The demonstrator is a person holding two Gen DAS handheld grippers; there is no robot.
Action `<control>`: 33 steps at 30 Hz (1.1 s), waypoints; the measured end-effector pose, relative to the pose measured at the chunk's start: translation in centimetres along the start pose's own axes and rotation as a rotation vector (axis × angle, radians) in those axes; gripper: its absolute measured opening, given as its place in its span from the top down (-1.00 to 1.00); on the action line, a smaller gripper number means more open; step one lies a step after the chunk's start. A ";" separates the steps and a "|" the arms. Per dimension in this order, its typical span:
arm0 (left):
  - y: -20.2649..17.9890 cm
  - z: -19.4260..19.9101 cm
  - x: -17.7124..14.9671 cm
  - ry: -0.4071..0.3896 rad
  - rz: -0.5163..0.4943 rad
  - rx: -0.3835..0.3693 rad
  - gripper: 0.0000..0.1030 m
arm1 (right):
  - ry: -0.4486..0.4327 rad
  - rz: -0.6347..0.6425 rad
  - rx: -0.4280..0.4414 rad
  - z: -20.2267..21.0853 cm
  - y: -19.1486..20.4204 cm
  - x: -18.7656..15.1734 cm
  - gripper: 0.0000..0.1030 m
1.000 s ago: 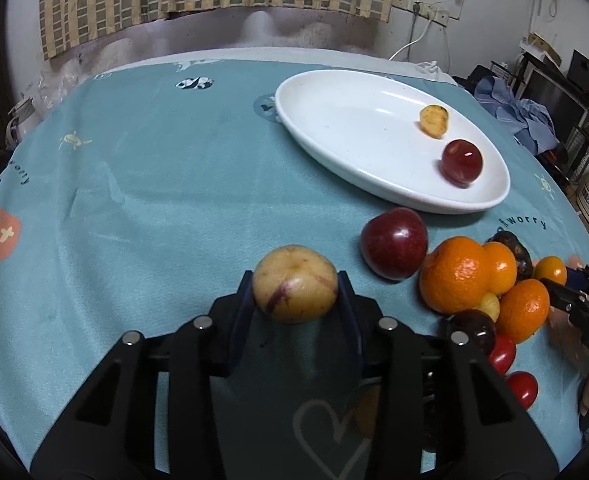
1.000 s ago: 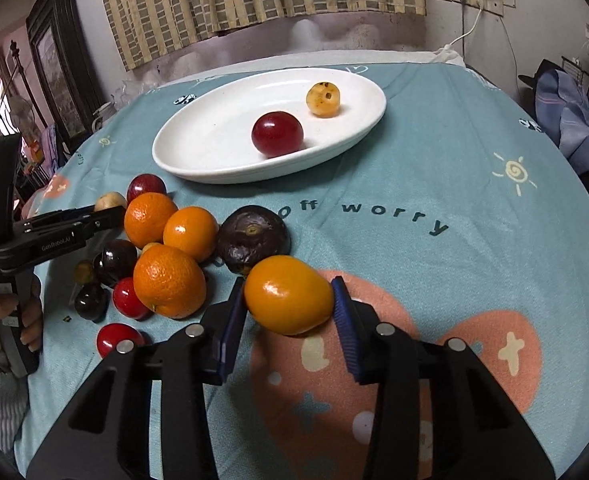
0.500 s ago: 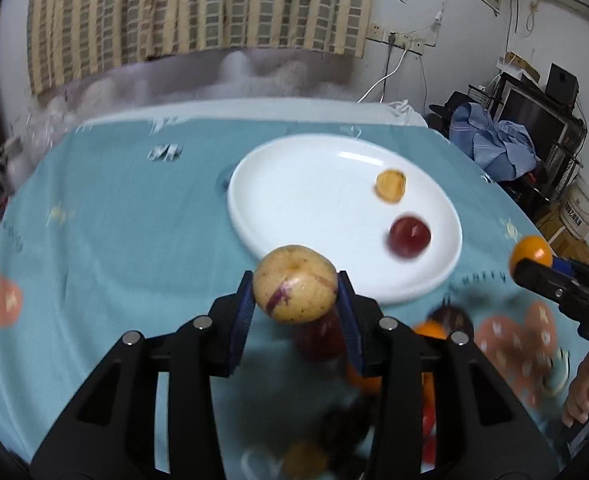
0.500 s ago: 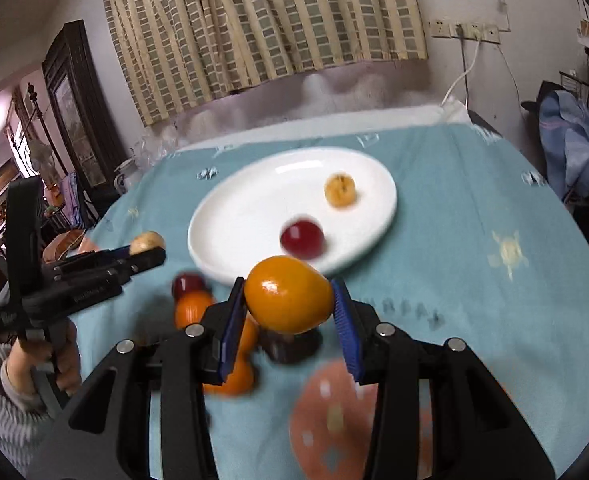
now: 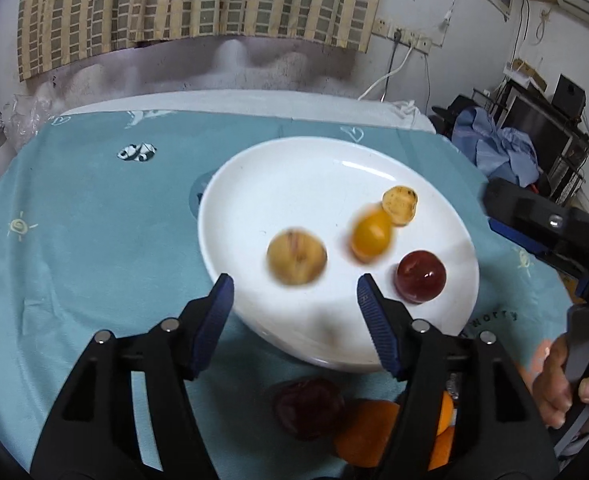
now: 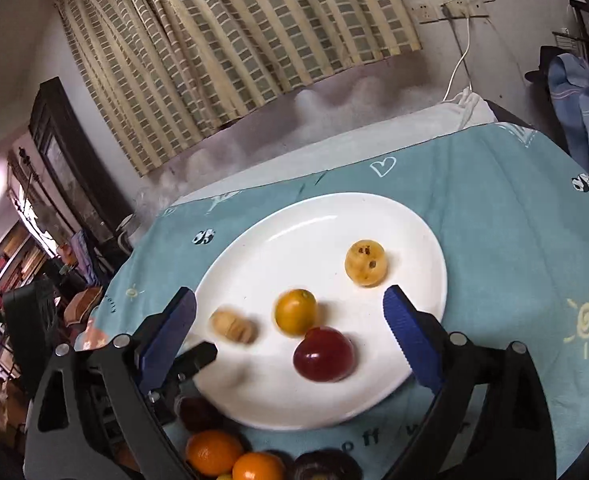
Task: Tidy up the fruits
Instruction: 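Move both held fruits onto the white plate and open both tools, then grasp a red plum with the left tool while the right tool grasps a tangerine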
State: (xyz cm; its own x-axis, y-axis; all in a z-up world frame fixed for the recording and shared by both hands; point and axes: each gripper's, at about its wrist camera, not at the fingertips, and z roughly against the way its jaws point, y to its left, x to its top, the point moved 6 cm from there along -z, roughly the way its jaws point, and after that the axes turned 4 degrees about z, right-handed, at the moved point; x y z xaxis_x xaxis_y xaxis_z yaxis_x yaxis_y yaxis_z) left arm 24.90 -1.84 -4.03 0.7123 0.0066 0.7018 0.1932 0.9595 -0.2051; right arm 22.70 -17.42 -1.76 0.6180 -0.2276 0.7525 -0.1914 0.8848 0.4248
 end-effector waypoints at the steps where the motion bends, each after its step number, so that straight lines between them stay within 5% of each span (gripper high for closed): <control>1: 0.2 0.5 0.0 -0.011 0.006 0.003 -0.41 | -0.007 -0.024 0.019 0.9 0.0 0.1 -0.84; 5: 1.7 3.4 -1.4 -0.070 0.033 0.067 -0.81 | 0.001 -0.073 0.071 4.3 0.5 -0.4 -0.88; 14: 3.0 5.6 -7.9 -0.018 0.033 0.137 -0.86 | 0.038 -0.144 0.039 7.7 -1.2 -7.7 -0.96; 23: 0.9 4.2 -6.7 -0.042 -0.076 0.173 -0.92 | 0.096 -0.151 0.045 6.5 -0.8 -8.6 -0.96; 29: 2.7 2.4 -5.8 0.002 -0.016 0.171 -0.96 | 0.101 -0.100 0.034 6.3 0.1 -8.6 -0.96; 33: 5.0 2.6 -6.0 0.039 0.083 0.104 -0.96 | 0.104 -0.107 0.032 6.3 -0.2 -8.8 -0.96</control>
State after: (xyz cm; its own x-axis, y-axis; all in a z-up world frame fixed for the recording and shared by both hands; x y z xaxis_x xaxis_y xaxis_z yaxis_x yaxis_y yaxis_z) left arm 19.85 3.64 -7.51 0.7488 0.0777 0.6582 0.0632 0.9802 -0.1877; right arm 12.55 -18.14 -5.28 0.7118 -0.2750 0.6463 -0.1434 0.8439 0.5170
